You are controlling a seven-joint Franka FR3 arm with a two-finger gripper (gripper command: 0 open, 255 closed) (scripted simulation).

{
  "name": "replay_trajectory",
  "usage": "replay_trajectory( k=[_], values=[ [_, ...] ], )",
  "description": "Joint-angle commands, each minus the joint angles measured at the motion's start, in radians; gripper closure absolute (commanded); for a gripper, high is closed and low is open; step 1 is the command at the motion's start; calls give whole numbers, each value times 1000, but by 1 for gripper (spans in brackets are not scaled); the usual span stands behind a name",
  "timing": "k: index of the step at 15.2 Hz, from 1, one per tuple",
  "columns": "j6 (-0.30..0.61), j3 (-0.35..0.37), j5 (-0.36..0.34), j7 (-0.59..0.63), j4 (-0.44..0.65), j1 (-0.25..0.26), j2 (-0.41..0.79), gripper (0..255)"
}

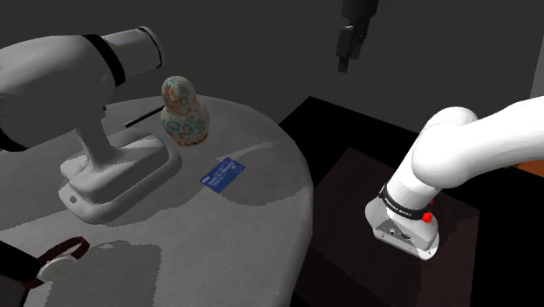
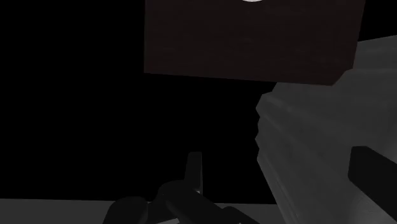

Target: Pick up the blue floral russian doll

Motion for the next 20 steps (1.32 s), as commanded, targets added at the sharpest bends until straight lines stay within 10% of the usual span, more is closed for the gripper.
replay_trajectory(
  k=[1,20],
  values=[
    [0,0,0,0,0,0,0,0],
    [241,149,108,-160,361,209,467,0]
  ],
)
